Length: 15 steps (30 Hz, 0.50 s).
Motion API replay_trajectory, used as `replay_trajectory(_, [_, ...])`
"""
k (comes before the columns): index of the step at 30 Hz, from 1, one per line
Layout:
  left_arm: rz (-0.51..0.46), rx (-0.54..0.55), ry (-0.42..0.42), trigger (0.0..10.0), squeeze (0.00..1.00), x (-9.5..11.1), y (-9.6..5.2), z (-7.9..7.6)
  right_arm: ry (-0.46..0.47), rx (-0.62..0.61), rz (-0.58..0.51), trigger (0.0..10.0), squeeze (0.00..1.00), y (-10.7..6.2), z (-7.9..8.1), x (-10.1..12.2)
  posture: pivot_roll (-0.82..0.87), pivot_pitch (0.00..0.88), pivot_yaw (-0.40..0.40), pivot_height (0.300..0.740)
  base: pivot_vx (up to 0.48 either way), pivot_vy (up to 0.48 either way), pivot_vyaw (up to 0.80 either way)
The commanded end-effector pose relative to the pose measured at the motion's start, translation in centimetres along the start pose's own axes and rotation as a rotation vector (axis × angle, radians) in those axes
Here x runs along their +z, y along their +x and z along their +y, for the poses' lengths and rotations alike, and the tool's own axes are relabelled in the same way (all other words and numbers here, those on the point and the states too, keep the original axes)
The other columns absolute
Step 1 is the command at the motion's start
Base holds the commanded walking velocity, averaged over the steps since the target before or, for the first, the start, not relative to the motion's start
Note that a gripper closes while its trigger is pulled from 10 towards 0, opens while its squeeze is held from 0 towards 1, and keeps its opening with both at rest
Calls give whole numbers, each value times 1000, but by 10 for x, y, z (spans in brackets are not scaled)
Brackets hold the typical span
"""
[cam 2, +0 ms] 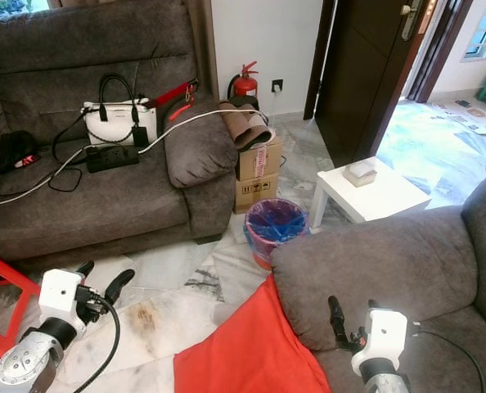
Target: Move the pillow to the sofa from floor
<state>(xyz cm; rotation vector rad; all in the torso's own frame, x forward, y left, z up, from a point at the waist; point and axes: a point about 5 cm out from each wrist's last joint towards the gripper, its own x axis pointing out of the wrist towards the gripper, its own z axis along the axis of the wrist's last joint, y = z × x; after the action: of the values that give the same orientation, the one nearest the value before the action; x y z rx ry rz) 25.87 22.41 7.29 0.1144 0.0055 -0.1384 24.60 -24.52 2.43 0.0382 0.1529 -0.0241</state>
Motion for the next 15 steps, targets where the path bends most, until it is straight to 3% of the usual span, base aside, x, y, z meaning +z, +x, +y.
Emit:
replay_trajectory(1, [16,-4,18,10000,0,-1,-2,0,-6,-4,21,10000,0,0,0,-4,103,96,24,705,0,0,0])
replay_trajectory(9, [23,-16,25,10000,0,-2,-3,-2,-12,5,34,10000,0,1,3,-6,103,96,26,670,0,0,0])
replay_trajectory(15, [21,-15,24,10000,0,-2,-3,-2,-4,2,17,10000,0,1,2,-4,101,96,26,670,0,0,0])
